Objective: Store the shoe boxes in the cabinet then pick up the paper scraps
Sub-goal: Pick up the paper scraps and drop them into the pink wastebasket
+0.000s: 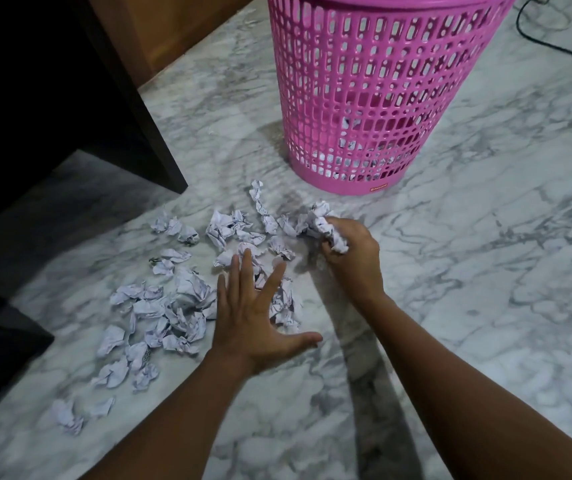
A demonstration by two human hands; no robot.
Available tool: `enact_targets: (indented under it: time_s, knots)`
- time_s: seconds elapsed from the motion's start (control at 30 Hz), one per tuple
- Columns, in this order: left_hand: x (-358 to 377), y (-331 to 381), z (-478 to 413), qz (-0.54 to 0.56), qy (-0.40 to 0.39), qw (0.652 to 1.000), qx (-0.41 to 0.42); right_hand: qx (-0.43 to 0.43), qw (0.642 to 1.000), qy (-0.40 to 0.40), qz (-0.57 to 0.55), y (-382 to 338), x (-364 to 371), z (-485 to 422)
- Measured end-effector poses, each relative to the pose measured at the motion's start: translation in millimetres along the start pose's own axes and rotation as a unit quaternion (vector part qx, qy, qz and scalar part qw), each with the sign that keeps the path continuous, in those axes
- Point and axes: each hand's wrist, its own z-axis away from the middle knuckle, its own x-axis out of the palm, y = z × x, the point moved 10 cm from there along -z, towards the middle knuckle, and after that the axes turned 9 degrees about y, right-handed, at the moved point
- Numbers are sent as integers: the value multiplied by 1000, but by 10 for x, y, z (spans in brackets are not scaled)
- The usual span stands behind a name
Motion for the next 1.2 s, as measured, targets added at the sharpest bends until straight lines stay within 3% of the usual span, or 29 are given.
enact_targets:
  time_s: [0.13, 0.3, 0.4, 0.5, 0.7, 0.93, 1.2]
  knots:
    - [99, -11, -119, -15, -4, 999, -38, -61, 995, -59, 45, -198, 206, -264]
    - [-31, 38, -225, -8, 163, 986, -19, -142, 968, -177, 109, -342, 725, -363]
    - [-91, 84, -250, 3, 224, 975, 8, -199, 947, -197, 160, -309, 959, -292]
    - [-76, 75, -290, 18, 223, 975, 2, -187, 943, -196, 195, -163, 997, -280]
    - [-70, -20, -356, 74, 220, 972, -34, -220, 937, -251, 102, -217, 957, -207]
    - [-140, -64, -403, 116, 268, 955, -44, -218, 953, -201, 63, -195, 808, -134]
    - [-149, -113, -395, 168, 280, 944, -51, -43, 995, -84, -16, 164, 411, -226]
